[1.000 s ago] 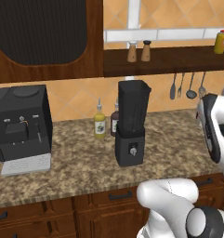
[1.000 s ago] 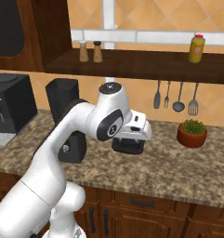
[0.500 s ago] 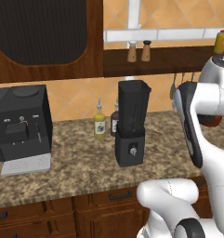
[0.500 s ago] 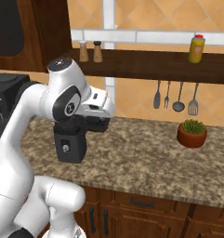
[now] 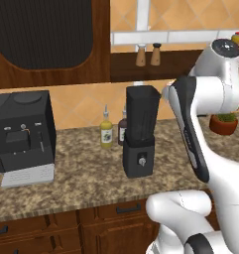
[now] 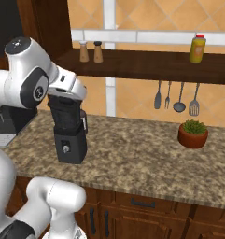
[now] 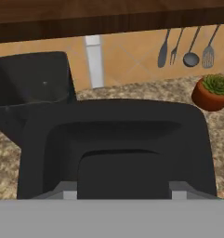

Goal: Close the lid blender by securely placing the lid on top.

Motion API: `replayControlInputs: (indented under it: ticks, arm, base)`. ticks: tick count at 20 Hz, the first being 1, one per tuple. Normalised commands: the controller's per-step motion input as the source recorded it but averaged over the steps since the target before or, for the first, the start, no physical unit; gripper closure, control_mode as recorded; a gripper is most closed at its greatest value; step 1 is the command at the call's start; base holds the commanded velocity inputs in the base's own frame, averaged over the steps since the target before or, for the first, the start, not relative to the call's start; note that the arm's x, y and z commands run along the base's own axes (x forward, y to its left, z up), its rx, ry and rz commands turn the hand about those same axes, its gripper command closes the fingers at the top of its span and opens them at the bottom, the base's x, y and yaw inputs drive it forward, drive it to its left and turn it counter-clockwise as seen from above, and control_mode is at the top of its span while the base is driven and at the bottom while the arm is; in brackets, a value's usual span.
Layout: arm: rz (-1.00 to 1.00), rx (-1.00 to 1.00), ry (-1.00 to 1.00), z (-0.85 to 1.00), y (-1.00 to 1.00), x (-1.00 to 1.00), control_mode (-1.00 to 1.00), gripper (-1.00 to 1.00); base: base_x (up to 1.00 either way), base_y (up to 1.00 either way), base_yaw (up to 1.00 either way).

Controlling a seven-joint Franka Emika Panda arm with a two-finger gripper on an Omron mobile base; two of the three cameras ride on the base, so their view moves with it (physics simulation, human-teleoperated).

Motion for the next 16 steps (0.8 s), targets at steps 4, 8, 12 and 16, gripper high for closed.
replayControlInputs:
  ticks: [4, 8, 12, 16]
  arm:
    - [0.00, 0.00, -0.01, 0.54, 0.69, 0.06, -1.00, 1.00]
    - [0.00, 0.00, 0.01, 0.21, 0.49, 0.27, -1.00, 1.00]
    - [0.00, 0.00, 0.01, 0.04, 0.29, 0.45, -1.00, 1.00]
    - [0.00, 0.00, 0.00, 0.00, 0.18, 0.36, -1.00, 1.00]
  base:
    - [0.00, 0.00, 0.00]
    - [0.00, 0.00, 0.00]
    - [0.00, 0.00, 0.00]
    - [0.00, 0.00, 0.00]
